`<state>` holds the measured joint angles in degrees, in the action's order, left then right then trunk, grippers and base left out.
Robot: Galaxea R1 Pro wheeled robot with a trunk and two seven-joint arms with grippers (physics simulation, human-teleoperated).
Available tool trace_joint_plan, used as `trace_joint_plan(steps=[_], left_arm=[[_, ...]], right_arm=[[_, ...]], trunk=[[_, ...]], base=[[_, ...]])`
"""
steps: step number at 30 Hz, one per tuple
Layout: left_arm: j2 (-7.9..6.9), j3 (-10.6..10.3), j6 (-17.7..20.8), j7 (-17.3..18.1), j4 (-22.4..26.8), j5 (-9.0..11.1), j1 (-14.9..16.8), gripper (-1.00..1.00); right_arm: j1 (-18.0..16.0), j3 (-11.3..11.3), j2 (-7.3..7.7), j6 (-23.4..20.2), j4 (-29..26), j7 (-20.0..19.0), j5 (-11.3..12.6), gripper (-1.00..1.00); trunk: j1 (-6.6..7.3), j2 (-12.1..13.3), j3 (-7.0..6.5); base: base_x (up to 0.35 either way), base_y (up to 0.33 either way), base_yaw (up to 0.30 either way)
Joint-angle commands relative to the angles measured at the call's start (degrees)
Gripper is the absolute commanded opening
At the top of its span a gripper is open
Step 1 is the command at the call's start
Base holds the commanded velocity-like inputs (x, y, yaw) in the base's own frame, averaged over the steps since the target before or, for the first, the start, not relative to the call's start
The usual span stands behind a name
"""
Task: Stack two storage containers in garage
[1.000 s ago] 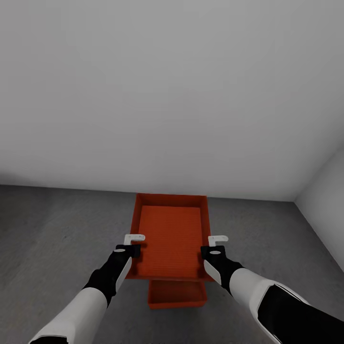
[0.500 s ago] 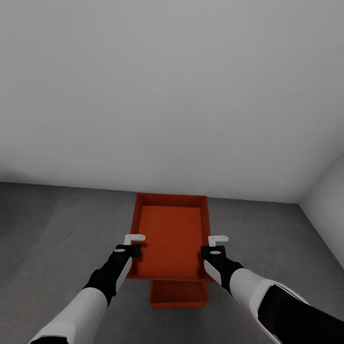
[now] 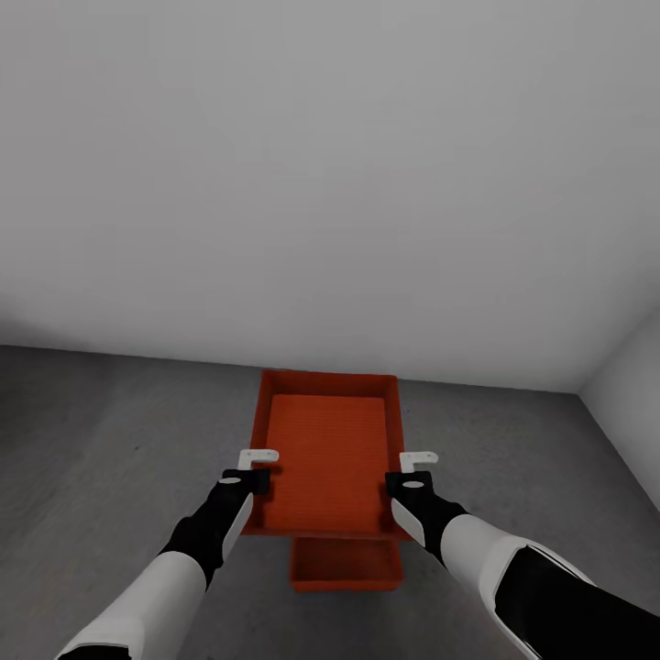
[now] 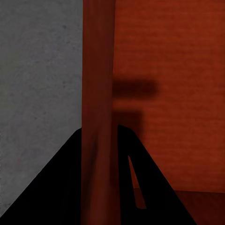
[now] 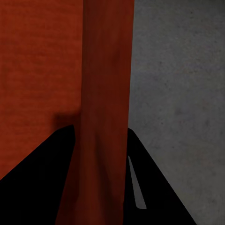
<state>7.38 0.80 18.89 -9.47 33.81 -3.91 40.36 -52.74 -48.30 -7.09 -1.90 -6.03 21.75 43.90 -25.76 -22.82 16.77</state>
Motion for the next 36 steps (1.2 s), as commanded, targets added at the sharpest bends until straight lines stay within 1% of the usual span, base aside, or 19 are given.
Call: trace_joint_plan(steps=[1, 17, 30, 36], left_arm=[[0.8, 0.0, 1.6, -0.1, 0.0, -0.3, 0.0, -1.0], [0.8, 0.0, 1.6, 0.0, 0.1, -0.1, 0.0, -1.0], [0.8, 0.0, 1.6, 0.0, 0.1, 0.0, 0.0, -1.0], [0.8, 0.0, 1.6, -0.1, 0.1, 0.0, 0.0, -1.0]], right_arm=[[-0.1, -0.7, -0.03, 0.1, -1.4, 1.3, -1.0, -1.0], [-0.1, -0.7, -0.06, 0.1, -1.4, 1.3, -1.1, -1.0], [-0.1, -0.7, -0.04, 0.1, -1.4, 1.4, -1.1, -1.0], [-0.1, -0.7, -0.11, 0.0, -1.4, 1.4, -1.1, -1.0]], trunk=[[-0.03, -0.1, 0.1], [-0.03, -0.1, 0.1], [-0.03, -0.1, 0.1], [-0.03, -0.1, 0.1]], base=[[0.0, 0.0, 0.0], [0.0, -0.002, 0.0], [0.0, -0.235, 0.0], [0.0, -0.059, 0.0]])
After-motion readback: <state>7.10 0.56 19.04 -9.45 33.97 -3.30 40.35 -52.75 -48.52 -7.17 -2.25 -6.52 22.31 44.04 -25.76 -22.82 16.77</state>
